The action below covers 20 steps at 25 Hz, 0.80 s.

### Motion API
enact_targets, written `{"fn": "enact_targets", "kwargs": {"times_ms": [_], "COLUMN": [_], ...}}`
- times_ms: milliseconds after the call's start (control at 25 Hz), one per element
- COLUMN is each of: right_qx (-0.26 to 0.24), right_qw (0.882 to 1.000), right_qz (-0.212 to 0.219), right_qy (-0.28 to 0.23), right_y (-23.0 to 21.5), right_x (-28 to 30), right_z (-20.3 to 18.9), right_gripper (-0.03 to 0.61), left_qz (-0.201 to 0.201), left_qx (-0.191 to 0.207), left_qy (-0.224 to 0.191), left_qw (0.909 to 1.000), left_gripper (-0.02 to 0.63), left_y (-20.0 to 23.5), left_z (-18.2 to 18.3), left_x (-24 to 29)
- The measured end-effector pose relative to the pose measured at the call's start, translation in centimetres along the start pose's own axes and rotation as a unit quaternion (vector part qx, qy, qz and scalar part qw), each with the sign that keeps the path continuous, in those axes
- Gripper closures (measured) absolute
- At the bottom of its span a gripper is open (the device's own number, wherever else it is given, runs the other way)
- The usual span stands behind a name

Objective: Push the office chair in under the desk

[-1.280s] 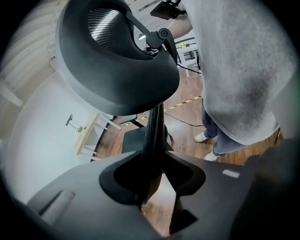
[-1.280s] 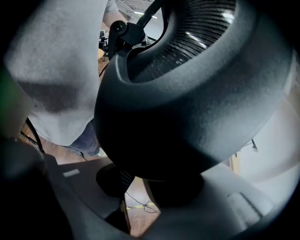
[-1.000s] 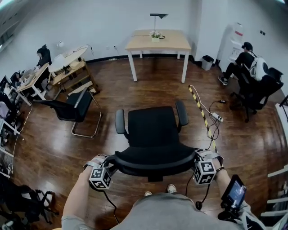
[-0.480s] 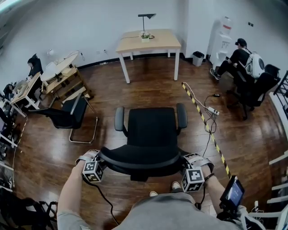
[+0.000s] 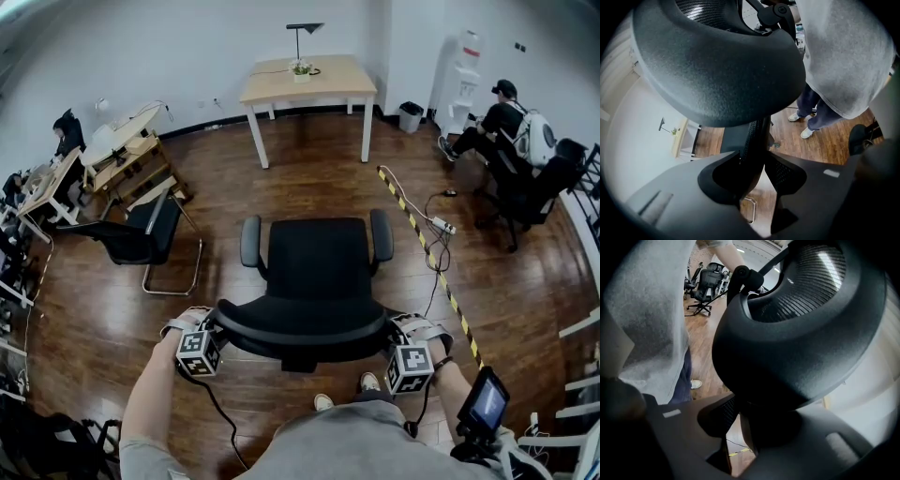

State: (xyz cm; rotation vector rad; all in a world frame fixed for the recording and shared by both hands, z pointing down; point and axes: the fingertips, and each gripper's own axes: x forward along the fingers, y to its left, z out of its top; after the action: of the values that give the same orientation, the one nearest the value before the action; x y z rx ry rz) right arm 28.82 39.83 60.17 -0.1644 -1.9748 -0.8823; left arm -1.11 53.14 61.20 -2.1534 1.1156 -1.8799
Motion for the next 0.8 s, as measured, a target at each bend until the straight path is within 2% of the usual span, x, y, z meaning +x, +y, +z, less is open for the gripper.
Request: {"fn": "enact_targets", "kwargs": {"times_ms": [160,360,800], "right_qx": [0.001,0.000,0.003], "right_qw": [1.000,1.000,1.000], "right_qz": [0.002,0.001,0.025], "right_qy": [0.003,-0.006,-0.014], "right_y": [-0.3,-0.7,-0.5], "right_x": [0.2,0.2,0.6], "right_z": [-0.1,0.1,0.3], "right_gripper": [0.439,0.416,0.439], "left_qz": [-0.007,0.014,-0.031], "left_qx": [0.003,0.046,0.044], "left_qy": [0.010,-0.001,-0.016], "left_qw": [0.9999,0.9988,0.9985], "left_gripper": [0.454,0.453,0.477], "left_y": [-0.1,0.0,-0.7], "left_z": [-0.6,1.7,2.3], "left_x": [0.3,0.9,1.5]}}
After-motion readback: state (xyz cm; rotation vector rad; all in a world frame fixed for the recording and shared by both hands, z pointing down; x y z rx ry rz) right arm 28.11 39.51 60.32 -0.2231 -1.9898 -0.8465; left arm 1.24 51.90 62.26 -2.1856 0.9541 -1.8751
